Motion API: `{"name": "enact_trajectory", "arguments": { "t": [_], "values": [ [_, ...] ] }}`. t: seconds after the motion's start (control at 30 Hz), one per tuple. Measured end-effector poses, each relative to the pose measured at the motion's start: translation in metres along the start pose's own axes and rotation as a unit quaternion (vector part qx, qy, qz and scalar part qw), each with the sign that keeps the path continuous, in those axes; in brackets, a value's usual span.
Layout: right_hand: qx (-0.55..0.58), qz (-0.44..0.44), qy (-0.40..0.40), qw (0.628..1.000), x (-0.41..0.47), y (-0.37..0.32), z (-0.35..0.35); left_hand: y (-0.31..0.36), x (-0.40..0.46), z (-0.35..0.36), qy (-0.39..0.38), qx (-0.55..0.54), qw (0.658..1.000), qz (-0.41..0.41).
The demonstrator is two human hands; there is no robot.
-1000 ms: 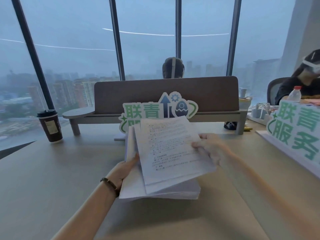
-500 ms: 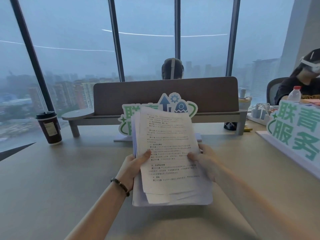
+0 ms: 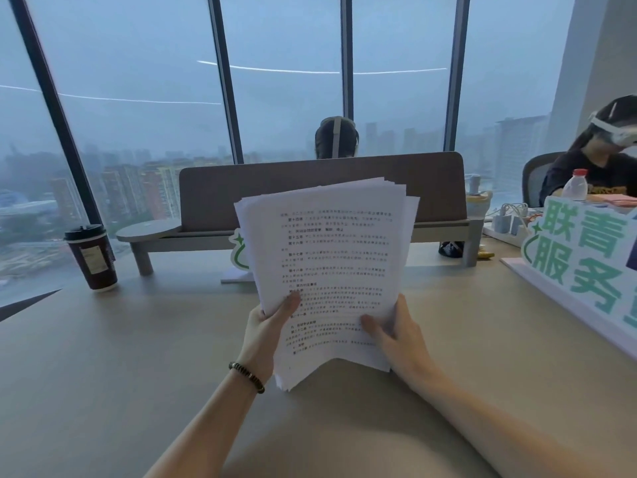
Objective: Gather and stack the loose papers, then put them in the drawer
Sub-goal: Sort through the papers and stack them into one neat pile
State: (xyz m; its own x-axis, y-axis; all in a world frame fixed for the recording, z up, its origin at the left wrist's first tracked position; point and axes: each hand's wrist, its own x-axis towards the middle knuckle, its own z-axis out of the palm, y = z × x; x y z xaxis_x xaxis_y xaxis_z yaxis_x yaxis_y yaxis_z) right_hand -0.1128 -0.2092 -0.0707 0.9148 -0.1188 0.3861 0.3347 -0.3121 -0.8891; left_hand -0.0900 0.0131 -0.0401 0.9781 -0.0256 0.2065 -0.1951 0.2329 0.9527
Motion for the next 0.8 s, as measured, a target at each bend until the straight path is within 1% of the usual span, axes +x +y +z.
{"name": "enact_trajectory", "arguments": {
  "t": [0.1,0.2,0.27,0.33,0.43,0.53,0.67,0.8],
  "values": [
    [0.008,0.005,0.003,1.0,0.006,-0.004,-0.003,-0.005,-0.006,0.0,-0.004,0.023,1.0,0.007],
    [0.025,-0.037,0.032,0.998,0.023,-0.032,-0.01,-0.002,-0.005,-0.001,-0.006,0.028,1.0,0.011],
    [0.03,-0.063,0.048,0.996,0.036,-0.049,-0.013,0.002,-0.002,-0.003,-0.002,0.011,1.0,0.011],
    [0.03,-0.08,0.056,0.995,0.045,-0.058,-0.011,0.002,-0.001,-0.002,-0.002,0.014,1.0,0.016],
    [0.032,-0.092,0.038,0.994,0.046,-0.053,-0.003,-0.003,0.0,-0.001,0.009,0.037,0.999,0.022],
    [0.06,-0.069,0.015,0.996,0.039,-0.034,0.005,-0.005,0.002,-0.002,0.015,0.038,0.999,0.031],
    [0.089,-0.01,0.021,0.996,0.034,-0.01,0.014,-0.004,0.0,-0.001,0.011,0.019,0.999,0.036],
    [0.1,-0.005,0.03,0.995,0.025,-0.011,0.02,-0.003,0.001,0.0,0.014,0.03,0.998,0.048]
  ]
}}
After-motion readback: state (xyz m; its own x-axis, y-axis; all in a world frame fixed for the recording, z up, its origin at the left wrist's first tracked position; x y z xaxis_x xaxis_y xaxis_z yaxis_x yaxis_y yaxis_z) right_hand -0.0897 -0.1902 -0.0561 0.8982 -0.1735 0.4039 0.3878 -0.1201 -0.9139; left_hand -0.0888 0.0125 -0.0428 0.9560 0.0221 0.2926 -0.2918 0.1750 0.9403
